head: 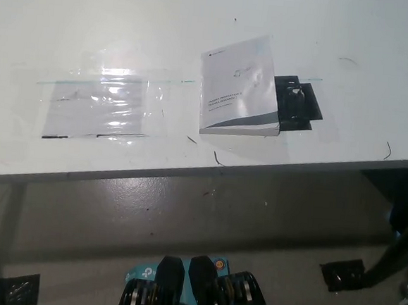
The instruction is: The robot uses its right hand to slide under the cover of the book kept in the middle of the desk and open it
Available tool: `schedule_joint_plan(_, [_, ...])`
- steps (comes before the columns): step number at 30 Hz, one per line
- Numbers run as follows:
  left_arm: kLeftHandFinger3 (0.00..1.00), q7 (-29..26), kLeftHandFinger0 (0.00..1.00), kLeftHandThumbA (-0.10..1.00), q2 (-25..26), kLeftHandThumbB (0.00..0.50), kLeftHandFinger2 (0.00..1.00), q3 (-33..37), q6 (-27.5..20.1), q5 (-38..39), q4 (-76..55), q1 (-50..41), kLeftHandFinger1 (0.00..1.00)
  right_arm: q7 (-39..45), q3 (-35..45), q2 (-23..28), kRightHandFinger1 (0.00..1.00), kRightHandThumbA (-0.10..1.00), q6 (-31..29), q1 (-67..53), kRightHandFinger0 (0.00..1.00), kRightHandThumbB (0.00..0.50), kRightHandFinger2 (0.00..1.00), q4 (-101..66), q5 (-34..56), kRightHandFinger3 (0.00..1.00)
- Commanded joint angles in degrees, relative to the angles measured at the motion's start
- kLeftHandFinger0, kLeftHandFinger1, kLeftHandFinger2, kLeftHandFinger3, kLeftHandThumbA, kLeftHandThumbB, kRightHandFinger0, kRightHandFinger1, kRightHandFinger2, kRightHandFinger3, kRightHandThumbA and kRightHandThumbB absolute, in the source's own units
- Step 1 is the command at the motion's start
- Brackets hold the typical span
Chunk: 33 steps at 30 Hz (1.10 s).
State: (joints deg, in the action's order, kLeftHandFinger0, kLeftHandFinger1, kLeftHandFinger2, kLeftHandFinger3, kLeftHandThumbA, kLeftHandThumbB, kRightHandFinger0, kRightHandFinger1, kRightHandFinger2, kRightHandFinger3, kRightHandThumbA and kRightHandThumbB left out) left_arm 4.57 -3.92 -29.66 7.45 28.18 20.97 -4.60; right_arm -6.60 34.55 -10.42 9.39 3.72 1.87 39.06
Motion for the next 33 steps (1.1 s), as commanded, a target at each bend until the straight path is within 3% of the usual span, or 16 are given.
schedule_joint_plan(1, [0.92,2.01,0.78,0.90,0.23,0.162,0.83,-0.38,0.49,4.17,-1.10,-0.15,0.77,-8.79,1.88,-2.32,0.96,1.00,0.90,6.05,0.95,0.098,1.00,-8.71,7.75,1.00])
schedule_joint_plan(5, [0.94,1.58,0.79,0.90,0.56,0.179,0.83,0.09,-0.10,4.14,-0.20,0.15,0.77,-14.68,1.91,0.09,0.91,1.00,3.65,11.02,0.91,0.112,0.99,-14.86,8.91,1.00])
schedule_joint_plan(14, [0.90,0.45,0.77,0.89,0.74,0.165,0.81,0.42,0.67,5.11,-1.15,0.91,0.75,-18.16,-0.97,3.46,0.96,1.00,6.55,18.77,0.95,0.102,1.00,-18.92,7.99,1.00])
schedule_joint_plan(19, [0.90,0.20,0.80,0.88,1.02,0.177,0.83,0.48,0.70,5.19,-1.06,1.19,0.78,-19.86,-3.02,4.78,0.90,1.00,7.65,22.88,0.86,0.118,0.95,-19.02,7.04,1.00])
schedule_joint_plan(23, [0.89,0.13,0.79,0.87,1.28,0.178,0.82,0.57,0.49,5.05,-1.01,1.56,0.76,-19.00,-6.42,5.61,0.93,1.00,8.71,28.10,0.97,0.071,1.00,-16.08,6.55,1.00])
schedule_joint_plan(29, [0.86,-0.48,0.78,0.87,1.42,0.186,0.79,0.73,0.33,4.61,-1.01,1.90,0.76,-18.10,-10.15,5.54,0.96,1.00,8.19,31.28,0.97,0.084,1.00,-9.90,3.62,1.00])
schedule_joint_plan(33, [0.89,0.14,0.77,0.88,1.74,0.174,0.81,0.67,0.19,4.98,-0.59,2.11,0.77,-17.19,-11.81,5.72,0.98,1.00,7.84,33.60,0.97,0.065,1.00,-2.77,3.16,1.00])
